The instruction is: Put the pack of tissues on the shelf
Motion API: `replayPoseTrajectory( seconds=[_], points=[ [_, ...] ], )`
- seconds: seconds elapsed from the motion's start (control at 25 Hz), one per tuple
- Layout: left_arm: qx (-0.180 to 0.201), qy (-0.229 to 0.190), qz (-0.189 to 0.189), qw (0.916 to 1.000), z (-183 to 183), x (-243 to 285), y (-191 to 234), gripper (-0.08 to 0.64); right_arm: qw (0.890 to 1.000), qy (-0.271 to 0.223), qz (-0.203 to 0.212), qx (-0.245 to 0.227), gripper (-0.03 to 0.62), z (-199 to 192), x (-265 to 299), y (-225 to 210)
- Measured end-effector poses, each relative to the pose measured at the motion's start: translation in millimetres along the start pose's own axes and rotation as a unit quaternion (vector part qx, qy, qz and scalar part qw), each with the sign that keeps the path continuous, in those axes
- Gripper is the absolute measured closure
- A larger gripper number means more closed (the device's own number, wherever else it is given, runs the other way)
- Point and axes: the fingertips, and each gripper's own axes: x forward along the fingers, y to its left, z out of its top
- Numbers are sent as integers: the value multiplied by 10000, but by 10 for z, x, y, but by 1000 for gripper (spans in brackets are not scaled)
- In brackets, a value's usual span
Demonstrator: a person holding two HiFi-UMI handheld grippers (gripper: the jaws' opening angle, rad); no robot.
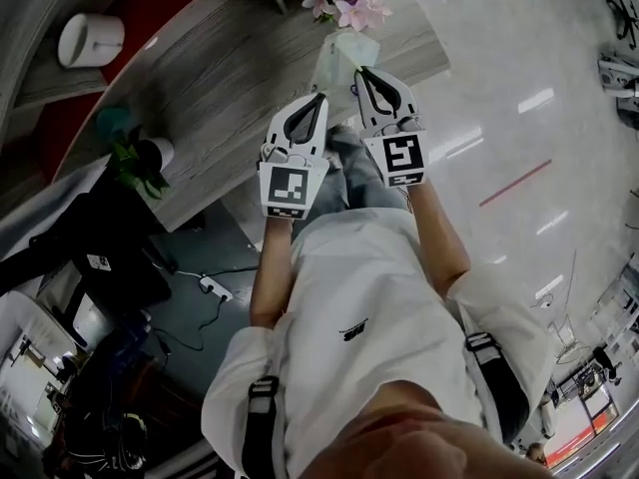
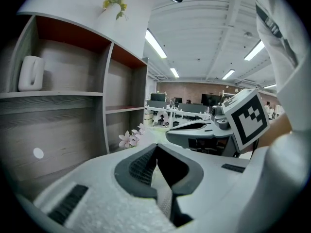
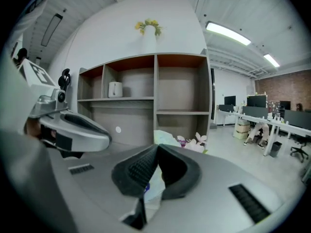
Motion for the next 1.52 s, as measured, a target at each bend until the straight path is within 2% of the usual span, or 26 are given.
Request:
replayPoseTrajectory(
  seconds=[0.8,1.16,1.52],
  points=[
    [234,-428,125,9987,780,133,242,531,9964,-802,-143,-219,566,1105,-21,-382],
    [409,-630,296,9967,1225,223,303,531,9922,-1205,45,-316,566,1570,66,-564],
    [488,-668,670,9943,1504,323,489,531,9875,-1475,325,-456,566,1853,305,-739]
  ],
)
